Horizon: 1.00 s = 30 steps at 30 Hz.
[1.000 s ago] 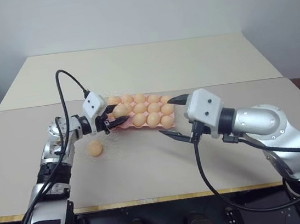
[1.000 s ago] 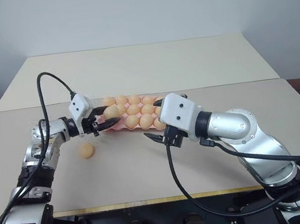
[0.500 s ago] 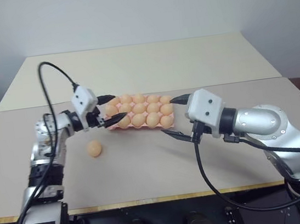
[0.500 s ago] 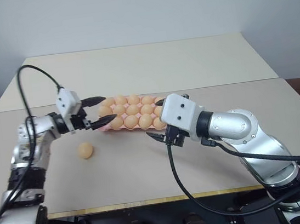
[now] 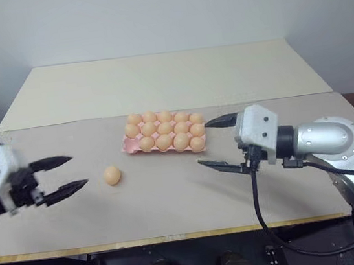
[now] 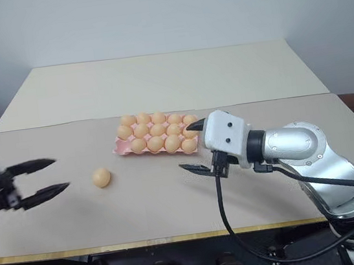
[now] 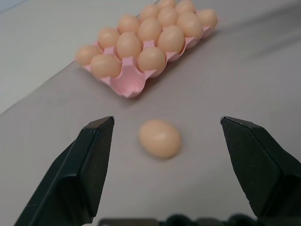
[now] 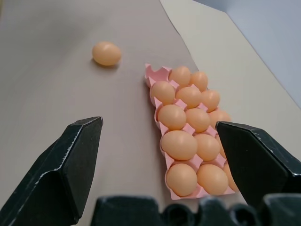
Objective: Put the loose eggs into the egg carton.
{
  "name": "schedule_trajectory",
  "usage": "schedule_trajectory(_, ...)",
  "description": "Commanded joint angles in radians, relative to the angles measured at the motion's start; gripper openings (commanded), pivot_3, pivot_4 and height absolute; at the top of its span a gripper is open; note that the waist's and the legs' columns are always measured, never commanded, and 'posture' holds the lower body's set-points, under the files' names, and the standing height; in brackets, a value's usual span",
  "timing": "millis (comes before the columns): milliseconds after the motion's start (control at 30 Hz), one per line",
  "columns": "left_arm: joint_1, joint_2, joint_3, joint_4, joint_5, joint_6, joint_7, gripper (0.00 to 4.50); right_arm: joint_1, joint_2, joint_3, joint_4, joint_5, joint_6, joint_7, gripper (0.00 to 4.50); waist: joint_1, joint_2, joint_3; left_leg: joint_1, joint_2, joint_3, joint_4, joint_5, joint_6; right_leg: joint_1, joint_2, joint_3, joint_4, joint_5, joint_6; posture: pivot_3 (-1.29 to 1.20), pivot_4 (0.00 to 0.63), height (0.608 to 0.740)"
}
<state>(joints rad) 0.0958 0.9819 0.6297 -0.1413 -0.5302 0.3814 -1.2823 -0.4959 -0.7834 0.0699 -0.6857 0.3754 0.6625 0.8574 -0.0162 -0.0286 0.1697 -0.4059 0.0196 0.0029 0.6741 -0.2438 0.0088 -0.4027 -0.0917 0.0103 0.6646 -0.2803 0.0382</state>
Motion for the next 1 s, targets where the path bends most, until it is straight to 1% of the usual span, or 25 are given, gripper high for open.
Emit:
schedule_trajectory(33,0.093,-0.018,0.115,-0.086,-0.044,0.034,-0.004,3.93,-0.006,-0.010,-0.022,-0.012,0.007,-0.050,0.014,4.50,0.005,0.000,0.000,0.001,0.000,0.000,0.000,0.000,0.000,0.000,-0.001,0.000,0.000,0.000,0.000,0.00,0.150,0.740)
schedule_trajectory(200,0.238,-0.037,0.166,-0.117,-0.033,0.031,-0.026,3.93,-0.013,-0.006,-0.015,0.002,0.009,-0.062,0.022,4.50,0.005,0.000,0.000,0.001,0.000,0.000,0.000,0.000,0.000,0.002,-0.001,0.000,0.000,0.000,0.000,0.00,0.150,0.740)
schedule_trajectory(300,0.270,-0.039,0.164,-0.125,-0.045,0.021,-0.045,4.46,-0.010,-0.006,-0.010,0.006,0.006,-0.068,0.023,4.50,0.005,0.000,0.000,0.001,0.000,0.000,-0.001,0.000,0.000,0.001,0.000,0.000,0.000,0.000,0.000,0.00,0.150,0.740)
schedule_trajectory(367,0.260,-0.051,0.143,-0.139,-0.026,0.012,-0.002,4.49,-0.007,-0.008,-0.006,0.008,0.004,-0.072,0.024,4.50,0.005,0.000,0.000,0.001,0.000,0.000,-0.001,0.000,0.000,0.001,-0.001,0.000,-0.001,0.000,0.000,0.00,0.150,0.740)
schedule_trajectory(467,0.220,-0.072,0.093,-0.152,0.021,-0.015,0.086,4.49,-0.009,-0.009,-0.005,0.012,0.003,-0.072,0.023,4.50,0.006,0.000,0.000,0.001,-0.001,0.000,-0.001,0.000,0.000,0.001,-0.001,0.000,-0.001,0.000,0.000,0.00,0.150,0.740)
schedule_trajectory(600,0.156,-0.086,0.011,-0.170,0.036,-0.002,0.167,4.49,-0.010,-0.009,-0.002,0.013,-0.007,-0.072,0.017,4.50,0.005,0.000,0.000,0.001,-0.001,0.000,-0.001,0.000,0.000,0.001,-0.001,0.000,0.000,0.000,0.000,0.00,0.150,0.740)
schedule_trajectory(833,-0.025,-0.126,-0.186,-0.162,0.082,0.065,0.349,4.49,-0.013,-0.012,-0.006,0.005,-0.018,-0.067,-0.001,4.50,0.006,0.000,0.000,0.001,-0.001,0.000,-0.001,0.000,0.000,0.001,-0.001,0.000,0.000,0.000,0.000,0.00,0.150,0.740)
schedule_trajectory(1000,-0.108,-0.150,-0.321,-0.147,0.123,0.106,0.416,4.49,-0.013,-0.015,-0.008,-0.003,-0.021,-0.055,-0.015,4.50,0.003,0.000,0.000,0.000,-0.002,0.000,-0.001,0.000,0.000,0.000,0.000,0.000,0.000,0.000,0.000,0.00,0.150,0.740)
